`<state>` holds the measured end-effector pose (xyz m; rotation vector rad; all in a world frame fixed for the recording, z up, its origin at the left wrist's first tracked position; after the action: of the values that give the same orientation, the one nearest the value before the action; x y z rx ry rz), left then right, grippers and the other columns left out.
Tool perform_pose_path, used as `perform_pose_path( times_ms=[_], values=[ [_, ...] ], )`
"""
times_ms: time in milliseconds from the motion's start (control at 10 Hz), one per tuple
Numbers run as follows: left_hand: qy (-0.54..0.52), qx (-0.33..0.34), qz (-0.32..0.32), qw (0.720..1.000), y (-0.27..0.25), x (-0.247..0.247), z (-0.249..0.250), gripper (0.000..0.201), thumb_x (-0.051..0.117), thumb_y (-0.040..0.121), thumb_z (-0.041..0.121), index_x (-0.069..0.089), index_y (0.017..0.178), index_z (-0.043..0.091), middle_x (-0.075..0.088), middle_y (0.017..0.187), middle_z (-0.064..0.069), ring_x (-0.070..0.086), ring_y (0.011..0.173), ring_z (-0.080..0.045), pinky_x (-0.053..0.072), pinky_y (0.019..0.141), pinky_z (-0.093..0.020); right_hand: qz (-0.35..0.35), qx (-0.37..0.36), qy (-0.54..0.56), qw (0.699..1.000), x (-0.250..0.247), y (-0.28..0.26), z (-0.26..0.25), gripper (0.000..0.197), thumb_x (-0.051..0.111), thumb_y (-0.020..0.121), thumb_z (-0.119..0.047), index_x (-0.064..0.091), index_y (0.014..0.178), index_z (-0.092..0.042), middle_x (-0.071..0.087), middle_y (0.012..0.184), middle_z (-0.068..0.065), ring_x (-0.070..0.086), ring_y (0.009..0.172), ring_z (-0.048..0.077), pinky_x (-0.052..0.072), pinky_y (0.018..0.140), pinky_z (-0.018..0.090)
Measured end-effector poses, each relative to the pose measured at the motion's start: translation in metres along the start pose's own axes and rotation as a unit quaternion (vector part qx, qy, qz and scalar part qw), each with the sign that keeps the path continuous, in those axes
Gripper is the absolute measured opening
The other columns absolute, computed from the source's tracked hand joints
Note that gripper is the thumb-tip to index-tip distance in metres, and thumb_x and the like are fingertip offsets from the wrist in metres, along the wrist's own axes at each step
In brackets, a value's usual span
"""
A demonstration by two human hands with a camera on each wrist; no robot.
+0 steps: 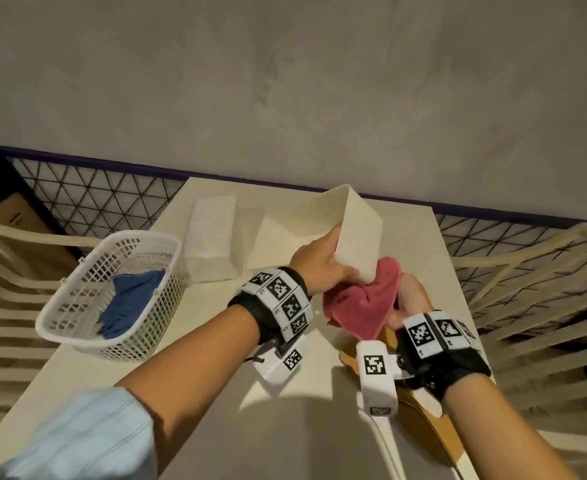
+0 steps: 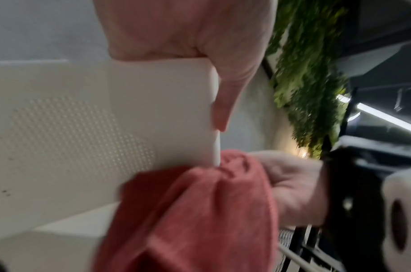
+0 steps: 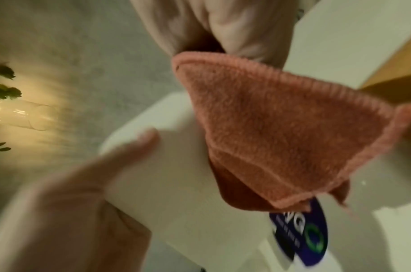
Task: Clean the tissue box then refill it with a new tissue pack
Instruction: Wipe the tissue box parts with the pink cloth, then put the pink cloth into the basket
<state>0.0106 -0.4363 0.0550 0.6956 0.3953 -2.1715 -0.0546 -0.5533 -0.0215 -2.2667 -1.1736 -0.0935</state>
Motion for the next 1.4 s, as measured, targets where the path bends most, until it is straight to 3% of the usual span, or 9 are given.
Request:
perform_pose_path(
  times_ms=[200, 300, 800, 900, 1000, 1100, 1200, 1300, 1400],
  values=[
    [0.172, -0.023, -0.077, 0.982, 0.022, 0.038, -0.030, 0.086, 0.061, 0.082, 0.020, 0.004, 0.145, 0.036, 0.065, 0.115, -0.011, 0.061, 0.102, -0.033, 0.046, 0.082, -0.033, 0.080, -0.022, 0.004, 0.997, -0.073, 0.003, -0.029, 0.032, 0.027, 0.096, -0.007, 0.047, 0.072, -0.016, 0.055, 0.067, 0.004, 0.059, 0.037, 0.004, 0.046, 0.033, 0.014],
    [0.239, -0.044, -0.097, 0.965, 0.030, 0.055, -0.053, 0.085, 0.052, 0.085, 0.011, -0.004, 0.146, 0.034, 0.063, 0.112, -0.014, 0.060, 0.100, -0.033, 0.042, 0.072, -0.031, 0.081, -0.029, 0.037, 0.996, -0.096, 0.002, -0.031, 0.028, 0.032, 0.096, -0.012, 0.049, 0.074, -0.017, 0.051, 0.075, 0.003, 0.060, 0.048, 0.012, 0.050, 0.037, 0.017],
    [0.291, -0.080, -0.150, 0.941, 0.086, 0.120, -0.066, 0.073, 0.048, 0.087, 0.005, 0.006, 0.146, 0.012, 0.058, 0.122, -0.013, 0.053, 0.114, -0.030, 0.033, 0.101, -0.034, 0.097, -0.033, -0.037, 0.994, -0.096, 0.011, -0.038, 0.028, 0.034, 0.098, -0.019, 0.051, 0.075, -0.017, 0.053, 0.076, 0.003, 0.051, 0.067, 0.015, 0.051, 0.047, 0.021],
    [0.234, -0.062, -0.107, 0.964, 0.080, 0.101, -0.054, 0.075, 0.056, 0.084, 0.015, 0.013, 0.146, 0.014, 0.047, 0.134, -0.008, 0.044, 0.124, -0.026, 0.030, 0.104, -0.037, 0.076, -0.061, -0.052, 0.994, -0.083, 0.014, -0.044, 0.026, 0.037, 0.097, -0.021, 0.052, 0.076, -0.017, 0.053, 0.077, 0.004, 0.052, 0.069, 0.017, 0.046, 0.064, 0.031],
    [-0.030, -0.075, -0.088, 0.993, 0.049, 0.073, -0.034, 0.065, 0.056, 0.085, 0.024, 0.027, 0.143, 0.022, 0.047, 0.136, -0.006, 0.047, 0.123, -0.021, 0.036, 0.105, -0.034, 0.031, -0.066, -0.021, 0.997, -0.054, 0.005, -0.050, 0.022, 0.040, 0.093, -0.021, 0.050, 0.074, -0.017, 0.045, 0.072, 0.006, 0.044, 0.064, 0.018, 0.039, 0.062, 0.032],
    [-0.287, -0.145, -0.126, 0.939, 0.000, 0.060, -0.023, 0.056, 0.050, 0.086, 0.048, 0.032, 0.137, 0.032, 0.047, 0.137, -0.004, 0.051, 0.122, -0.024, 0.043, 0.101, -0.042, -0.031, -0.092, 0.002, 0.995, -0.004, -0.009, -0.054, 0.025, 0.044, 0.092, -0.036, 0.052, 0.082, -0.015, 0.051, 0.071, 0.004, 0.055, 0.065, 0.017, 0.046, 0.065, 0.028],
    [-0.530, -0.203, -0.188, 0.802, -0.043, 0.057, -0.025, 0.062, 0.043, 0.080, 0.066, 0.037, 0.129, 0.028, 0.048, 0.133, -0.016, 0.053, 0.117, -0.042, 0.048, 0.085, -0.056, -0.079, -0.120, -0.095, 0.985, 0.053, -0.025, -0.039, 0.051, 0.058, 0.077, -0.056, 0.053, 0.114, -0.021, 0.049, 0.120, 0.008, 0.052, 0.119, 0.028, 0.043, 0.102, 0.042],
    [-0.657, -0.182, -0.097, 0.725, -0.066, 0.014, -0.042, 0.058, 0.049, 0.075, 0.061, 0.062, 0.111, 0.017, 0.068, 0.106, -0.011, 0.066, 0.096, -0.029, 0.051, 0.084, -0.047, -0.189, -0.158, -0.210, 0.946, 0.120, -0.062, -0.010, 0.017, 0.042, 0.096, -0.023, 0.054, 0.107, -0.029, 0.050, 0.126, 0.006, 0.052, 0.114, 0.010, 0.042, 0.102, 0.027],
    [-0.593, -0.149, 0.018, 0.791, -0.088, -0.051, -0.082, 0.032, 0.045, 0.091, 0.035, 0.064, 0.101, 0.012, 0.073, 0.084, -0.006, 0.070, 0.081, -0.017, 0.056, 0.079, -0.033, -0.263, -0.218, -0.292, 0.893, 0.180, -0.094, 0.012, 0.022, 0.044, 0.095, -0.011, 0.060, 0.108, -0.018, 0.059, 0.114, 0.000, 0.056, 0.100, 0.000, 0.042, 0.090, 0.010]
  ],
)
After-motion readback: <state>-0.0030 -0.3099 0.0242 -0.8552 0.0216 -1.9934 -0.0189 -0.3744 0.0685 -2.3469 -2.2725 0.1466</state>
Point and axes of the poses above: each hand's wrist, its own y-axis towards the middle knuckle, its own x-axis out of the palm, z = x × y, the point moved 9 cm from there along y, towards the middle knuckle
